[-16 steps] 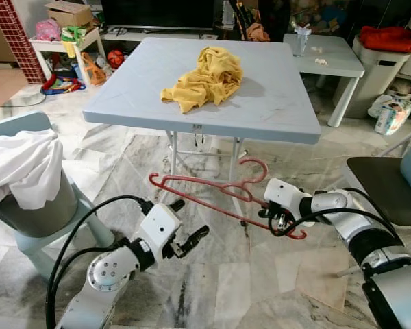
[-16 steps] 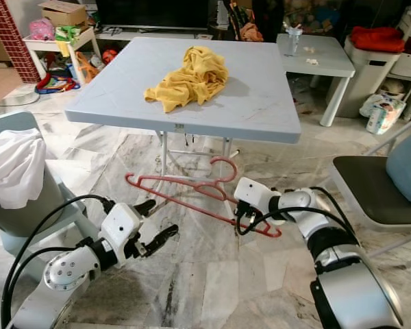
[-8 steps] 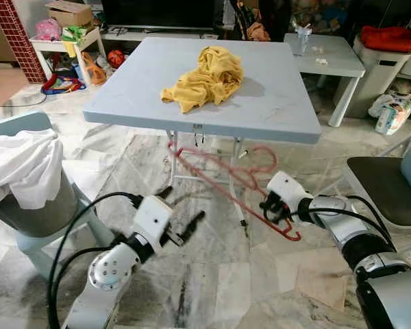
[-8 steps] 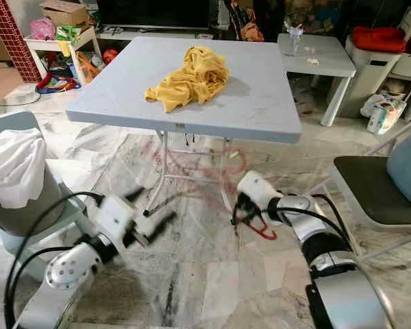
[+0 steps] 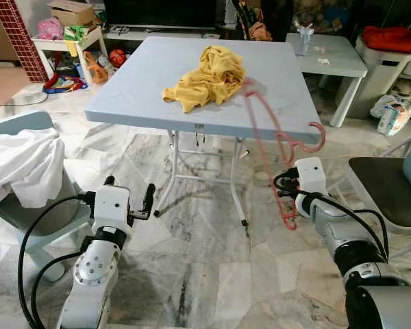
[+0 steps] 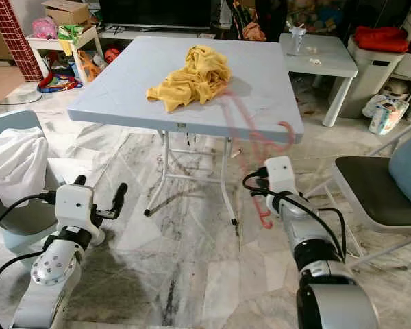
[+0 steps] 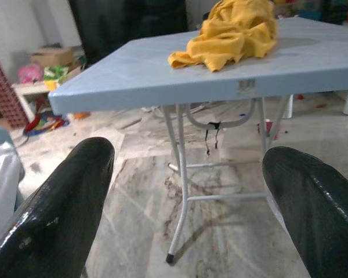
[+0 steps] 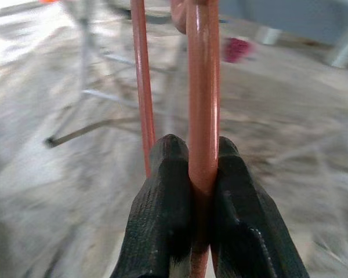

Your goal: Hang hanger

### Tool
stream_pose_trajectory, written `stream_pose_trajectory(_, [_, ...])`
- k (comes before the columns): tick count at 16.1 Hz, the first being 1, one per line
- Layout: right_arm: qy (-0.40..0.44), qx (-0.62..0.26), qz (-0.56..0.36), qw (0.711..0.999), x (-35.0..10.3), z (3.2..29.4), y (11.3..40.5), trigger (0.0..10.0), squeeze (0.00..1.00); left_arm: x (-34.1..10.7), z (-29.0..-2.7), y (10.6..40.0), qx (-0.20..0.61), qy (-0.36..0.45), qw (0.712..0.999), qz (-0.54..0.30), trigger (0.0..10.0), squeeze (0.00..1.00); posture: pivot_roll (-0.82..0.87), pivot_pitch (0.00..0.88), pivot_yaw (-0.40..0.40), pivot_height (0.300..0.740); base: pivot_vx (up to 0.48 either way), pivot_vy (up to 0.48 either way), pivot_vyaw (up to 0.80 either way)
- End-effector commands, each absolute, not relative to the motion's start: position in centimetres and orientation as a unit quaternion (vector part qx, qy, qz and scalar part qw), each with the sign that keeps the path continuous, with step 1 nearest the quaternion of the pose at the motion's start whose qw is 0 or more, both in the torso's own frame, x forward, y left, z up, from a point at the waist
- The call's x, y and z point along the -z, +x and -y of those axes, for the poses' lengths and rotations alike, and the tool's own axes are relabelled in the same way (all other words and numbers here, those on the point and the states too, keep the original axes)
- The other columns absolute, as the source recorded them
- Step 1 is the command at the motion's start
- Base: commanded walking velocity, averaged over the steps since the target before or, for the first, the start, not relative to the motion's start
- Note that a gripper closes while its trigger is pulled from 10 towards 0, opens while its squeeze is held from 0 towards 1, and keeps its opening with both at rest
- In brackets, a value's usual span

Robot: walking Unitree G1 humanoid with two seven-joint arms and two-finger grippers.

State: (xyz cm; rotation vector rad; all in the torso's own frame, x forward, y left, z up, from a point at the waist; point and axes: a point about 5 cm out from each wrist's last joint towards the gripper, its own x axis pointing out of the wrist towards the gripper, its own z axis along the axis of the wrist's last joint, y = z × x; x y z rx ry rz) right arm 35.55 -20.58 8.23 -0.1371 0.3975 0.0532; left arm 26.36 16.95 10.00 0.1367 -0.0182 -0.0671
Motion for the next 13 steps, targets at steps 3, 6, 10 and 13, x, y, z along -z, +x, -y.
stream_pose_trajectory(3, [-0.058,0.023,-0.188,0.980,-8.78,21.28,35.57,10.0,0.00,-9.55,-16.87,26.55,0.035,0.039,0.999,-0.009,10.0,0.00,-0.02,0.000,-0.017,0.740,0.000,0.000,0.00])
stream_pose_trajectory(6, [-0.032,0.059,-0.186,0.980,-8.77,21.41,35.33,10.0,0.00,-9.50,-16.64,26.43,0.040,0.001,0.999,-0.013,10.0,0.00,-0.02,0.000,-0.020,0.740,0.000,0.000,0.00])
stream_pose_trajectory(10, [-0.018,0.069,-0.200,0.977,-8.24,21.15,34.91,10.0,0.00,-9.26,-16.63,26.53,0.027,-0.024,0.999,-0.025,10.0,0.00,-0.02,0.000,-0.023,0.740,0.000,0.060,-0.60])
stream_pose_trajectory(13, [-0.018,0.069,-0.202,0.977,-8.28,21.12,34.87,10.0,0.00,-9.27,-16.68,26.63,0.027,-0.029,0.999,-0.028,10.0,0.00,-0.02,0.000,-0.026,0.740,0.000,0.269,-0.80])
